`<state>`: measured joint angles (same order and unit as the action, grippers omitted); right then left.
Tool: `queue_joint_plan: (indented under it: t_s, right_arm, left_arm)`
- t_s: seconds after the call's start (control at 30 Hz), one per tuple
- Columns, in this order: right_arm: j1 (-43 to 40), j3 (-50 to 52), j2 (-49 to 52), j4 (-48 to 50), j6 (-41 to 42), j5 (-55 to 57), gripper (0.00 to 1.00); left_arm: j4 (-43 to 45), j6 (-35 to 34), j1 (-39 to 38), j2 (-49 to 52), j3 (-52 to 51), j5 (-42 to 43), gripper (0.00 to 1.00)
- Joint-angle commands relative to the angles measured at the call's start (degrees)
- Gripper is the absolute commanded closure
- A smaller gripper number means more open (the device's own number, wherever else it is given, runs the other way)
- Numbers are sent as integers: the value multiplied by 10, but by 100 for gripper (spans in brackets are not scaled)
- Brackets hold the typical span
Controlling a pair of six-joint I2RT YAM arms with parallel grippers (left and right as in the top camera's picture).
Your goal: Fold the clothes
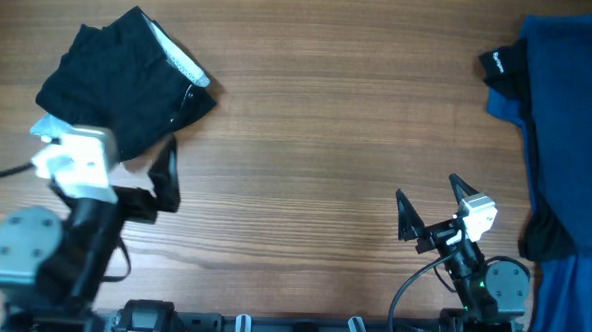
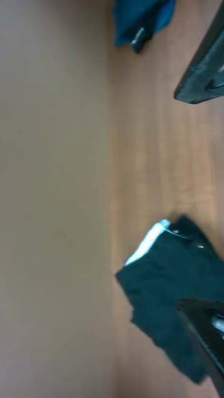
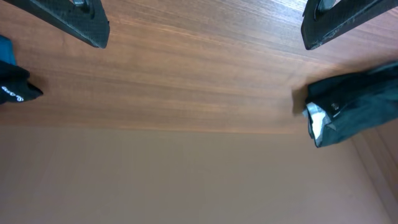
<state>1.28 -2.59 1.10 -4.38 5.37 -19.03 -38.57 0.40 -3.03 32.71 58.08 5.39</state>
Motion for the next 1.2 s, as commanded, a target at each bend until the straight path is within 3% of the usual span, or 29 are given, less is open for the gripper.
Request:
queue_joint_plan:
  t_s: [0.0, 0.43, 0.57, 0.73, 1.17]
  right_arm:
    - [-2, -1, -2, 3, 8, -3, 0]
    - [-2, -1, -2, 3, 8, -3, 0]
    - [-2, -1, -2, 3, 8, -3, 0]
    - [-2, -1, -2, 3, 8, -3, 0]
    - [-2, -1, -2, 3, 8, -3, 0]
  left_arm:
    - [61, 8, -6, -76, -134, -5, 0]
    - [236, 7, -6, -323, -440, 7, 0]
    - [262, 7, -7, -326, -499, 14, 0]
    - [262, 6, -9, -326, -543, 23, 0]
    - [264, 7, -9, -325, -543, 23, 0]
